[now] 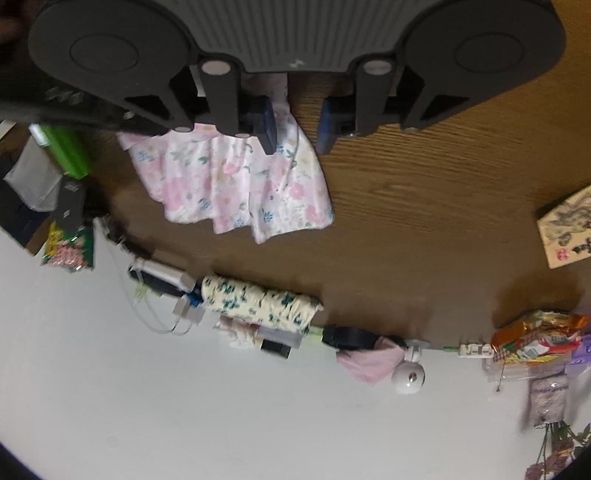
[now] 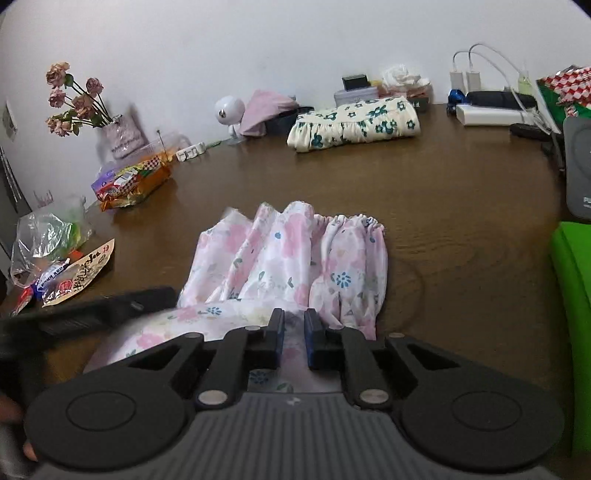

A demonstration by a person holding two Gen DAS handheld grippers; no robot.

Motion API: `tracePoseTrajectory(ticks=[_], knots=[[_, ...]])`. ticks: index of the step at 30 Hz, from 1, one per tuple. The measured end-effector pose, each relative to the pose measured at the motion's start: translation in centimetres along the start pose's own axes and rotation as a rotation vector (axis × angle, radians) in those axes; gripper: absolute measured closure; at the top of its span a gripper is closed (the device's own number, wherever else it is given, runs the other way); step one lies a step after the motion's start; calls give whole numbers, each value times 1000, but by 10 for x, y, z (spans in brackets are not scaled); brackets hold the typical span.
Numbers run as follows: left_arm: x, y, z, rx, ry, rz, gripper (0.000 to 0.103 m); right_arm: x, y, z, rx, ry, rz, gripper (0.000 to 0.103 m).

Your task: Fold clothes

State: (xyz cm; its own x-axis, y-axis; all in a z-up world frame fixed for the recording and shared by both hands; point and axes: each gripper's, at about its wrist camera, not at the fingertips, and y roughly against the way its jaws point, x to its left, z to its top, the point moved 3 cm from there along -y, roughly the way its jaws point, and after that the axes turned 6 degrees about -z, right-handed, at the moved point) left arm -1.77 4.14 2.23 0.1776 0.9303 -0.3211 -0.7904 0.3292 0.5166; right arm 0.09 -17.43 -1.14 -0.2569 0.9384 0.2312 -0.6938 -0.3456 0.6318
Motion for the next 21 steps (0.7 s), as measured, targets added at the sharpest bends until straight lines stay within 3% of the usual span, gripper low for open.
tracePoseTrajectory(ticks=[4,7,10,14,21], knots=[[-39,23,9,-54,-104,-97,82,8,-2,-1,-16,45,-19,92],[-47,5,-7,9,-146,-71,81,4,11,4,-30,7,13,90],[-29,-13,-22,46,-68,-20,85,-3,28,14,-110,-13,40,88],[-30,-19,-27,48,-116,-1,82,-7,0,10,-14,13,-21,91],[-28,-18,-33,72,-132,-17,81,-6,16,-15,-64,63,-43,92]])
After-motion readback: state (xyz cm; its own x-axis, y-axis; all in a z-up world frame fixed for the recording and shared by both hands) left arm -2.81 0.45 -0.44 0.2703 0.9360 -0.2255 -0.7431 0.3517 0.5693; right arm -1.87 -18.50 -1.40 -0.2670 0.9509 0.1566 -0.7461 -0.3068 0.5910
